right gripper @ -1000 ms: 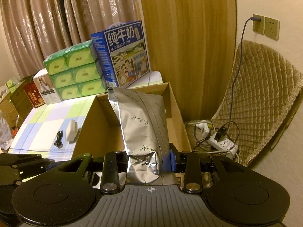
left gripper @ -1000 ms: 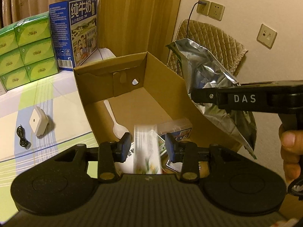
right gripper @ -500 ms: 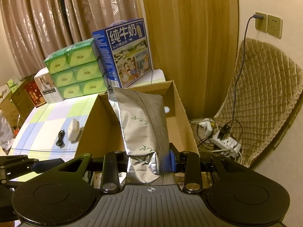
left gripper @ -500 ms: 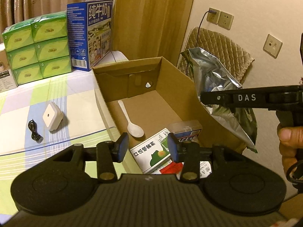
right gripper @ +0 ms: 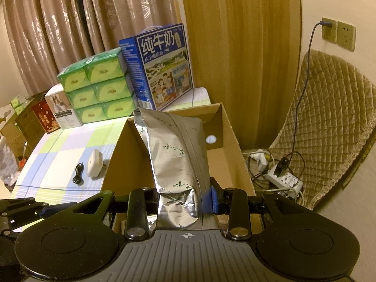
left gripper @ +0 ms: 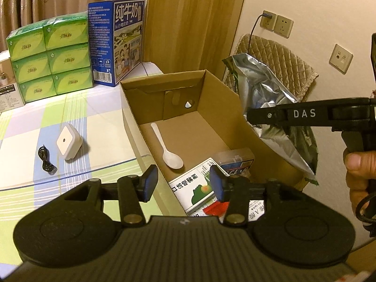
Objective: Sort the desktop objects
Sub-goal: 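Drop the medicine box into the cardboard box with the left tool while the right holds the bag, then open the right tool to drop the silver foil bag into the box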
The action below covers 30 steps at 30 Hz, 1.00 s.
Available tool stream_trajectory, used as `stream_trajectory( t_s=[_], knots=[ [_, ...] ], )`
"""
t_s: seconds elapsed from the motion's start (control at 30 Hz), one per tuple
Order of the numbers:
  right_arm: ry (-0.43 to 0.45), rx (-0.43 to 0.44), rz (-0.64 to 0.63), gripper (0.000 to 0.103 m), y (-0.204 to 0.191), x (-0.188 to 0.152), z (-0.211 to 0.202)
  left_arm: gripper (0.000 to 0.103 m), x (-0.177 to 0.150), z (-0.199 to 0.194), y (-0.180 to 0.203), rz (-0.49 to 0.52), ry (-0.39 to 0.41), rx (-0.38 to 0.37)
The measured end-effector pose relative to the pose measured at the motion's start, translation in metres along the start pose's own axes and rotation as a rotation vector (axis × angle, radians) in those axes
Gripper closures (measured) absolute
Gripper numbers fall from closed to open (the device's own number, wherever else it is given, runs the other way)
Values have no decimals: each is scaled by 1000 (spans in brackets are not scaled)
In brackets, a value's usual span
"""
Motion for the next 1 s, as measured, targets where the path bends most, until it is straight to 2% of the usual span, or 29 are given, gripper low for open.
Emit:
stream_trajectory(
  t_s=[0.27, 0.57, 1.0],
  knots=[
    [59, 20, 3, 71, -5, 11, -7, 57, -1, 0, -2, -4, -2, 0],
    [40, 16, 13, 68, -3, 4, -6, 54, -2, -2, -5, -8, 1, 0],
    [26, 20, 33, 32, -5, -14, -13, 46, -7, -12, -10, -14, 7, 7]
  ],
)
Point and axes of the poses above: each gripper's, at about its wrist camera, not at the fingertips, and z roughly the way its jaws point, y to its right, x to its top, the point moved 7 cm from there along z, roughly the way its jaws point, and after that the axes turned 9 degrees about -y, right-handed, at the moved point
